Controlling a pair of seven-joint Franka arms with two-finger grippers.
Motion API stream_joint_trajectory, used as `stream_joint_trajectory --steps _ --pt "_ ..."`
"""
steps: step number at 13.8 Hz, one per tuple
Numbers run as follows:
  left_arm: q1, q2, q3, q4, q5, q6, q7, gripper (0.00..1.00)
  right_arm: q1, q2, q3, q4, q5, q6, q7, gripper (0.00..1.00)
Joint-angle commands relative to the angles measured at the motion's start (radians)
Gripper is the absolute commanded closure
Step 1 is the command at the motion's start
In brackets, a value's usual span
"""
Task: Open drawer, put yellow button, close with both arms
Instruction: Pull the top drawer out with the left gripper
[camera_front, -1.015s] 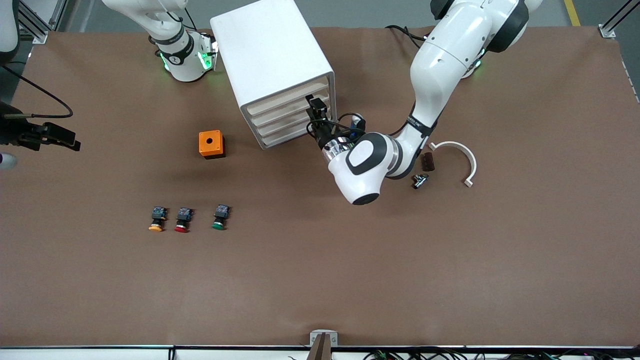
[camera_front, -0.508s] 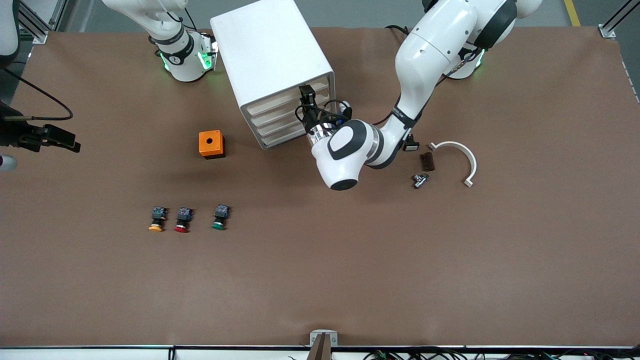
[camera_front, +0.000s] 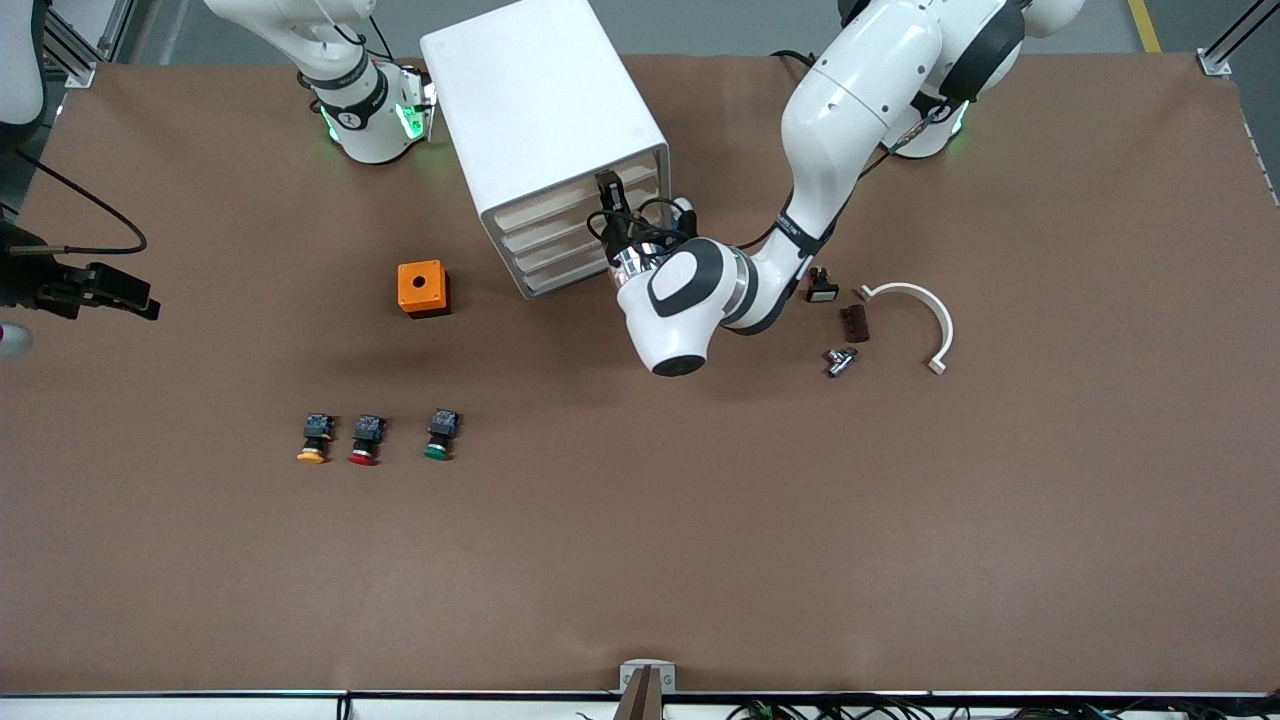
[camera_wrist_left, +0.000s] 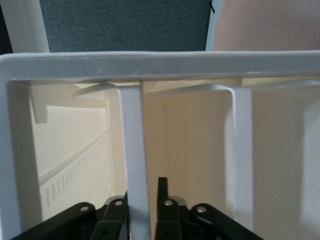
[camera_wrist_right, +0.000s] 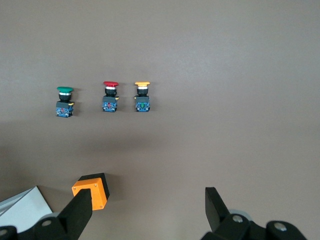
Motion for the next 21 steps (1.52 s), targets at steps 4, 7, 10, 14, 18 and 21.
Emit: stream_joint_trajectory --steps 4,7,10,14,18,21 --pt "0.078 0.009 0.005 0.015 -0.042 -0.009 -0.036 0.86 -0.008 0.012 0.007 0.021 0.007 0.003 -0.002 0.00" --pt "0.126 0.009 0.005 0.017 -0.043 -0.009 -0.036 0.88 -0.008 0.012 0.007 0.021 0.007 0.008 0.000 0.00" --pt "0.177 0.011 0.007 0.018 -0.043 -0.009 -0.036 0.88 -0.008 0.010 0.007 0.020 0.011 0.011 0.010 0.00" --pt "0.230 0.017 0.008 0.022 -0.043 -0.009 -0.036 0.88 -0.001 0.036 0.007 0.009 0.010 0.043 0.012 0.00" --pt "0.273 0.017 0.010 0.029 -0.043 -0.009 -0.030 0.86 0.005 0.093 0.008 0.008 0.010 0.092 0.012 0.00" --pt "0.289 0.017 0.013 0.029 -0.040 -0.009 -0.028 0.83 0.011 0.109 0.008 -0.054 0.010 0.184 0.013 0.00"
